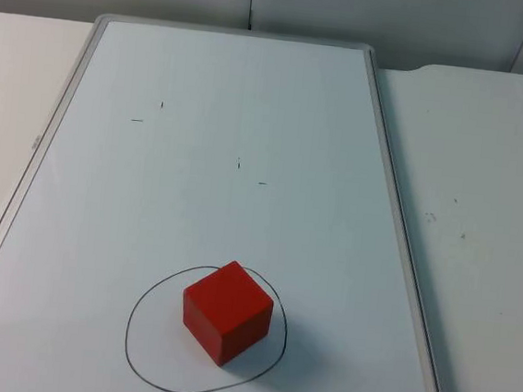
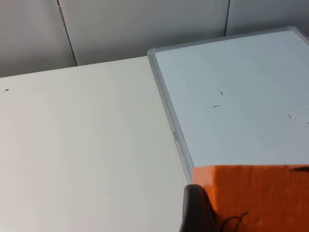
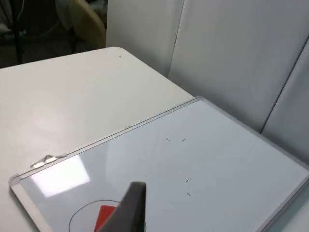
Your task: Pick up one cube with the left hand and another cube with the right hand. First place the cube in the right hand at the target position, then stack the cube in the left hand on top.
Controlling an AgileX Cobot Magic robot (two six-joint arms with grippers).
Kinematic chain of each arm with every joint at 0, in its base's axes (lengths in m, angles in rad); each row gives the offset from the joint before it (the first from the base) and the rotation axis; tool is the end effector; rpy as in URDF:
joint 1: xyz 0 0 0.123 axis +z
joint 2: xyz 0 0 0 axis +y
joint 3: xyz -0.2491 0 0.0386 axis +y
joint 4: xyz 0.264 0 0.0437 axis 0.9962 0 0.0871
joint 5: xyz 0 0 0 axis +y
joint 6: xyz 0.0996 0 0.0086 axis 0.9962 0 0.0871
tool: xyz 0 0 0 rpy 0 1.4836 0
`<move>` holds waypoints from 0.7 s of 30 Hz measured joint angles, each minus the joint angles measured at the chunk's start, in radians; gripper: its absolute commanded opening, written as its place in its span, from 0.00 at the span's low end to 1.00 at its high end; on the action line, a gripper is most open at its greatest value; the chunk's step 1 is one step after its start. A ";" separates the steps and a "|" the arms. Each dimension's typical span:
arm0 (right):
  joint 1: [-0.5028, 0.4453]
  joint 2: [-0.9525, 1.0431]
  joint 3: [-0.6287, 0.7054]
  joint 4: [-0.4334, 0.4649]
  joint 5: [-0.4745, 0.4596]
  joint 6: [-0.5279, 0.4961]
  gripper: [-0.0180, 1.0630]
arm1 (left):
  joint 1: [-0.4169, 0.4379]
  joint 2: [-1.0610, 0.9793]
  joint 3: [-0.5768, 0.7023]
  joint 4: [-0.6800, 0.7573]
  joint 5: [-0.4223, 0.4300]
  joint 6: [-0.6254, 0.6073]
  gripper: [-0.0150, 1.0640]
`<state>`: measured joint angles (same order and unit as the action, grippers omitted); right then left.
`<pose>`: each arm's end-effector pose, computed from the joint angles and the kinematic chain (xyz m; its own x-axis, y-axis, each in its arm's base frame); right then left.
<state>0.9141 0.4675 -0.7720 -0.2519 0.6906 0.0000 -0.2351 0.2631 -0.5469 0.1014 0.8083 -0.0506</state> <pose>0.0910 0.0921 0.3629 -0.0333 -0.3579 -0.9332 -0.7089 0.6666 -0.2304 0.1000 -0.0164 0.2988 -0.4062 0.1174 -0.9062 0.1757 0.9832 0.0486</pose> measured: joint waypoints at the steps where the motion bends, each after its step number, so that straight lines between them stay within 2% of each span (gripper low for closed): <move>1: 0.000 -0.028 0.017 -0.002 0.002 0.000 0.91 | 0.000 0.000 0.000 -0.033 -0.007 0.024 0.01; 3: 0.000 -0.066 0.031 -0.004 0.002 0.000 0.91 | 0.000 0.003 -0.012 -0.117 -0.021 0.100 0.01; 4: 0.000 -0.066 0.031 -0.004 0.002 0.000 0.91 | 0.000 0.003 -0.012 -0.117 -0.021 0.100 0.01; 8: 0.001 -0.092 0.052 -0.012 -0.008 0.000 0.91 | 0.000 0.105 -0.107 -0.342 -0.056 0.313 0.01; 9: 0.001 -0.092 0.052 -0.012 -0.008 0.000 0.91 | 0.000 0.105 -0.107 -0.342 -0.056 0.313 0.01; 13: 0.001 -0.092 0.095 -0.014 -0.040 0.000 0.91 | 0.000 0.298 -0.221 -0.529 -0.065 0.516 0.01; 14: 0.001 -0.092 0.095 -0.014 -0.040 0.000 0.91 | 0.000 0.298 -0.221 -0.529 -0.065 0.516 0.01; 17: 0.001 -0.092 0.110 -0.014 -0.047 0.000 0.91 | 0.000 0.492 -0.303 -0.659 -0.067 0.659 0.01; 21: 0.001 -0.092 0.110 -0.014 -0.060 0.000 0.91 | -0.026 0.648 -0.336 -0.748 -0.078 0.746 0.01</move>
<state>0.9148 0.3750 -0.6618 -0.2661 0.6308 0.0000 -0.2610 0.9107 -0.8828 -0.6464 0.7306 0.6959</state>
